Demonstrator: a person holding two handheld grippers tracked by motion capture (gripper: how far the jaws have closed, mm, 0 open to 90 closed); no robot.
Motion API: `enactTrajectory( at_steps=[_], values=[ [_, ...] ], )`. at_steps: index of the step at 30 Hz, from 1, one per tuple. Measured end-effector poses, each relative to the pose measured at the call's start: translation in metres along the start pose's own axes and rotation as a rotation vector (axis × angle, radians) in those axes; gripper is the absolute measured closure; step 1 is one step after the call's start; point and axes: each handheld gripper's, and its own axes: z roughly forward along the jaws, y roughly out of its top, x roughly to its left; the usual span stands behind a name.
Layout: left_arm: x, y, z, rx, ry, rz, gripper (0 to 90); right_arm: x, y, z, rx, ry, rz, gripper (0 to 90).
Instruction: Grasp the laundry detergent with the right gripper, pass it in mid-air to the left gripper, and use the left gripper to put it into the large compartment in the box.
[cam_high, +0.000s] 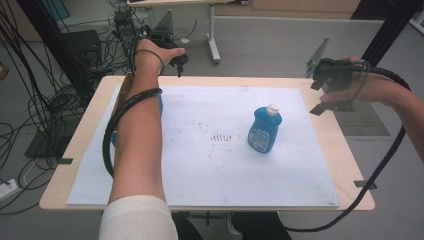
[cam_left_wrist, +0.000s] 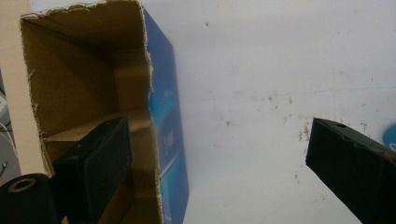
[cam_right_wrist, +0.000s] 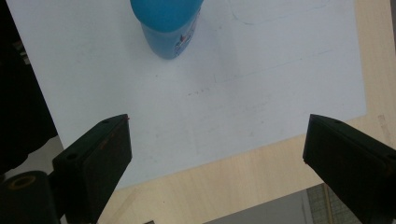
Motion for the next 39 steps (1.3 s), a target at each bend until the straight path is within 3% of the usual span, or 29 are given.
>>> enactTrajectory(
  at_steps=[22,39],
  values=[
    [0.001,-0.003,-0.008,-0.015,-0.007,-0.001,7.8,0.004,0.001,-0.005,-0.006,-0.007,-0.002,7.9],
    [0.002,0.0,-0.009,-0.018,-0.007,0.0,7.8,0.003,-0.004,-0.002,-0.006,0.0,0.026,7.6]
  ],
)
